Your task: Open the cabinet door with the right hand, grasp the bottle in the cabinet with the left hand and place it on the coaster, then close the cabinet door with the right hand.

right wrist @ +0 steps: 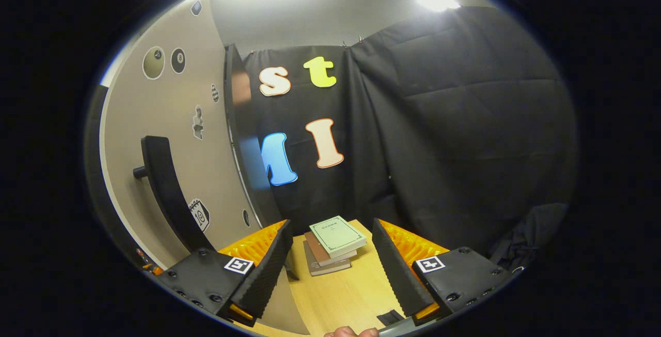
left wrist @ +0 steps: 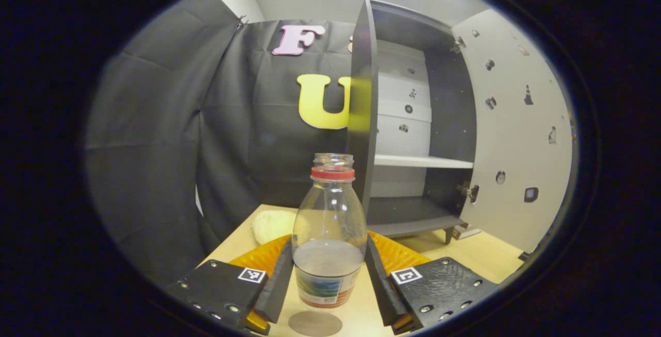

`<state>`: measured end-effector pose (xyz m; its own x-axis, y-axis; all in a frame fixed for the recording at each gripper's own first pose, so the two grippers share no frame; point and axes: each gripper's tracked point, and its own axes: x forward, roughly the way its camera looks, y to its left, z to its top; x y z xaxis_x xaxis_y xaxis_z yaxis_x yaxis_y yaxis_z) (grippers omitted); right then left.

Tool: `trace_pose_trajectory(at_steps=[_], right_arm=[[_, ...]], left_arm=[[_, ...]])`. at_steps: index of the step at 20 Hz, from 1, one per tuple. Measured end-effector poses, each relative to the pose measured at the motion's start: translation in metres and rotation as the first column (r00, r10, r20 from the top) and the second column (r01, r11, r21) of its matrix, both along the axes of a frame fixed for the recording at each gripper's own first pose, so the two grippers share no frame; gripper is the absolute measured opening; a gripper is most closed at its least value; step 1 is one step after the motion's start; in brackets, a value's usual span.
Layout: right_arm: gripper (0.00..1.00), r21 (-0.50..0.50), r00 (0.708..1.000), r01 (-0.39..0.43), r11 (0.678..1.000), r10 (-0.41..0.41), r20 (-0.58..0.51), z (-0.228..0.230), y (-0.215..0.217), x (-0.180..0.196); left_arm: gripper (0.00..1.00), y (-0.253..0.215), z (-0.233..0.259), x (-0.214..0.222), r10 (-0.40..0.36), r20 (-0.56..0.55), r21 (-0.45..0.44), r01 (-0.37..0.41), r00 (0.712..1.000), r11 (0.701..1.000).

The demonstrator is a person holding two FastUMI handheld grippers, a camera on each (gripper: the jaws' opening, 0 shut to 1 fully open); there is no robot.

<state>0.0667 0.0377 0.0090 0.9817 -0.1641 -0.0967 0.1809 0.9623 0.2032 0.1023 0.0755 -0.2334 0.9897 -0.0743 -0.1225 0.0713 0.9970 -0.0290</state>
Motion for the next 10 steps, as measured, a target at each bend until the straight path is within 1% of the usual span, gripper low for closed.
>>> trace_pose_trajectory(at_steps=[4, 5, 8, 9, 10], right_arm=[[0.98, -0.016, 0.999, -0.009, 1.0, 0.008, -0.043, -0.017, 0.01, -0.012], [0.98, -0.023, 0.998, -0.01, 1.0, 0.008, -0.055, -0.02, 0.012, -0.015], [0.98, -0.024, 0.998, 0.005, 1.0, -0.007, -0.064, -0.022, 0.013, -0.023], [0.98, -0.019, 0.998, 0.011, 1.0, -0.012, -0.064, -0.023, 0.012, -0.026], [0.98, -0.016, 0.998, 0.016, 1.0, -0.017, -0.064, -0.024, 0.012, -0.028]], left_arm=[[0.73, 0.013, -0.041, -0.007, 0.026, -0.034, 0.01, -0.026, 0.999, 1.0], [0.7, 0.014, -0.048, -0.009, 0.03, -0.033, 0.007, -0.029, 0.999, 1.0], [0.7, 0.017, -0.067, -0.008, 0.033, -0.033, 0.013, -0.033, 0.999, 0.999], [0.73, 0.017, -0.073, -0.008, 0.033, -0.035, 0.017, -0.032, 0.999, 0.999], [0.73, 0.016, -0.079, -0.007, 0.027, -0.039, 0.024, -0.026, 0.999, 0.999]])
